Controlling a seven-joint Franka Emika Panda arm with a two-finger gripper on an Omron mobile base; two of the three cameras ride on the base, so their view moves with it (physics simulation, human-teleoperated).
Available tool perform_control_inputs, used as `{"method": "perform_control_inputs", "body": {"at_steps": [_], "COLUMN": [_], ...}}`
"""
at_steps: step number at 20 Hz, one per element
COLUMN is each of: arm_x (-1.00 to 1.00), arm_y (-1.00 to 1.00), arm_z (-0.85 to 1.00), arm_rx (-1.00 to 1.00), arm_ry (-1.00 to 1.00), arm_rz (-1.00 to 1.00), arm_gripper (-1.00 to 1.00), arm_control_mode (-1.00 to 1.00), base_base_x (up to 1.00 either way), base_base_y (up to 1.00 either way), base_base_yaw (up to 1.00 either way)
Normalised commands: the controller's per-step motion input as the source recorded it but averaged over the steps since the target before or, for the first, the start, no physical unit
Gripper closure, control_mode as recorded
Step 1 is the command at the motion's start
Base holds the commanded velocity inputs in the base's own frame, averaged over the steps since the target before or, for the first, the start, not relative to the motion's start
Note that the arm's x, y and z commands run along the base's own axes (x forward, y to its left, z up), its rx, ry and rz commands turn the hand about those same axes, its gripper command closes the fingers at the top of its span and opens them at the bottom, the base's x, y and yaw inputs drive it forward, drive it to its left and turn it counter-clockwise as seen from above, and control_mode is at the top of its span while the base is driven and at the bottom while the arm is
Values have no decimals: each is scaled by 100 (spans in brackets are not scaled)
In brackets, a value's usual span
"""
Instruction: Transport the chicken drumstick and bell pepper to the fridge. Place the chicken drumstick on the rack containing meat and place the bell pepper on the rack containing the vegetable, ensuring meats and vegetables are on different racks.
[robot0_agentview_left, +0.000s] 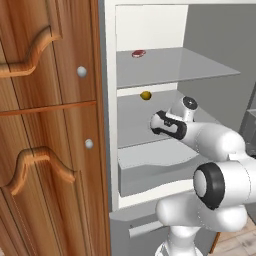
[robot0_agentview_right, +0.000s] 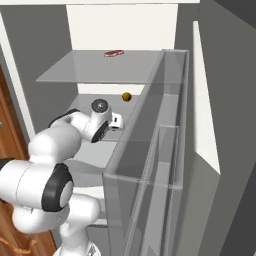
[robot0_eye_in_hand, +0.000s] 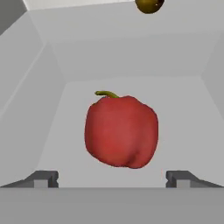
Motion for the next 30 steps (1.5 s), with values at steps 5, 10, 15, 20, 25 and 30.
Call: {"method": "perform_control_inputs", "body": {"at_steps": [5,10,15,20,25,30], "arm_x": [-78,-84,-83,-73,-72,-91], "arm_y": [4,8,1,0,0,-1], "arm_z": [23,49,76,71,66,62], "arm_rx": [0,0,0,0,0,-1], "arm_ry": [-7,-1,3,12,18,3], "arm_rz": [0,-2,-7,-12,-10,0], "arm_gripper": [-100,-100,-100,-100,-100,-100], "arm_control_mode": [-100,-100,-100,-100,-100,-100], "base_base_x": [0,0,0,0,0,0], "base_base_y": [0,0,0,0,0,0], "base_base_yaw": [0,0,0,0,0,0]}}
